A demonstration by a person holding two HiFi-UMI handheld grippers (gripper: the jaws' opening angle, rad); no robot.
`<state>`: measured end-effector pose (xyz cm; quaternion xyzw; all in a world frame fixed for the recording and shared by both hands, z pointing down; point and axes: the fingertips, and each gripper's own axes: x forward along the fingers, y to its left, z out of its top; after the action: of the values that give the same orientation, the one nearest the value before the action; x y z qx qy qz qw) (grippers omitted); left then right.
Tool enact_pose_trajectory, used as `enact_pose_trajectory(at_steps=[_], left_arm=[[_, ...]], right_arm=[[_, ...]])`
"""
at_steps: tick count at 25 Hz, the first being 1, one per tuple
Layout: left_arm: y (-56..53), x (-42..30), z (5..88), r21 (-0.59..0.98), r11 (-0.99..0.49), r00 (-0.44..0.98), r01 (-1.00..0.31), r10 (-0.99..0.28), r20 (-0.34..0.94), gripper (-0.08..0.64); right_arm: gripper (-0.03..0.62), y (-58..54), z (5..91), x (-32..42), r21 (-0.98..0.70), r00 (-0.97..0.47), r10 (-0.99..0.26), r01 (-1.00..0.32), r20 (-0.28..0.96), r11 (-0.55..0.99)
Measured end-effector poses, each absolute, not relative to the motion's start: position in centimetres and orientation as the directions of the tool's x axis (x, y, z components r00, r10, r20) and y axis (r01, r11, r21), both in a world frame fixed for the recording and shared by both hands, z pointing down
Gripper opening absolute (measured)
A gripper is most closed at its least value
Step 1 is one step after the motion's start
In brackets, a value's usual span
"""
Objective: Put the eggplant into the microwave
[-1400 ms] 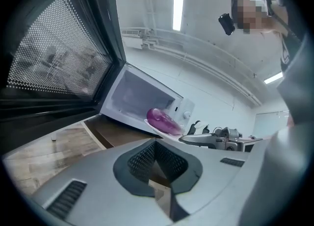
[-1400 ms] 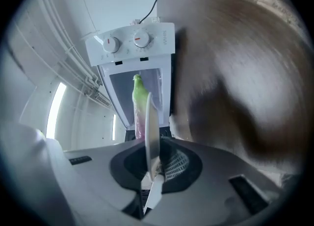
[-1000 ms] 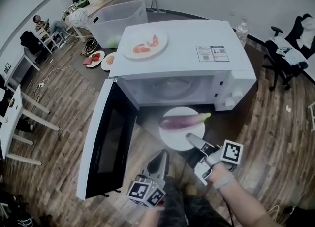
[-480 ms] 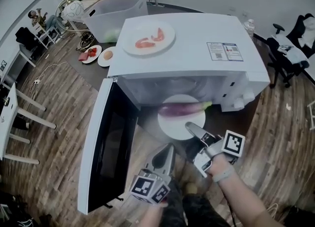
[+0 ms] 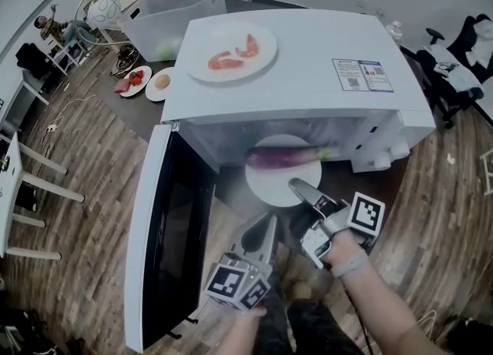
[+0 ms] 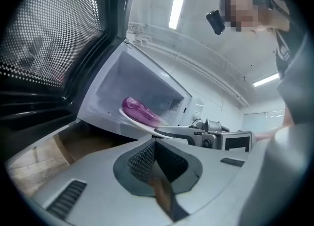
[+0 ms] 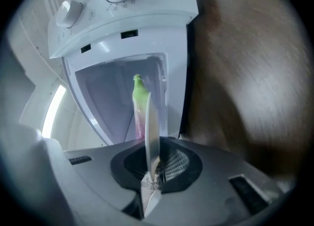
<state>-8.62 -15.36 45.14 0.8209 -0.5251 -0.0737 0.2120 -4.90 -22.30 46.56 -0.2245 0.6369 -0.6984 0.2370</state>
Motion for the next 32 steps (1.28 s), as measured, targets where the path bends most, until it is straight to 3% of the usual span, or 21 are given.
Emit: enact_pose_trajectory(at_steps=[32], left_arm=[[-19.7, -8.1, 44.5, 0.436, -0.406, 0.485, -0.803, -0.871, 0.082, 0.002]], right_arm=[[0.031, -25.8, 47.3, -5.7, -0.998, -0.778, -0.626, -0.013, 0.049, -0.061]])
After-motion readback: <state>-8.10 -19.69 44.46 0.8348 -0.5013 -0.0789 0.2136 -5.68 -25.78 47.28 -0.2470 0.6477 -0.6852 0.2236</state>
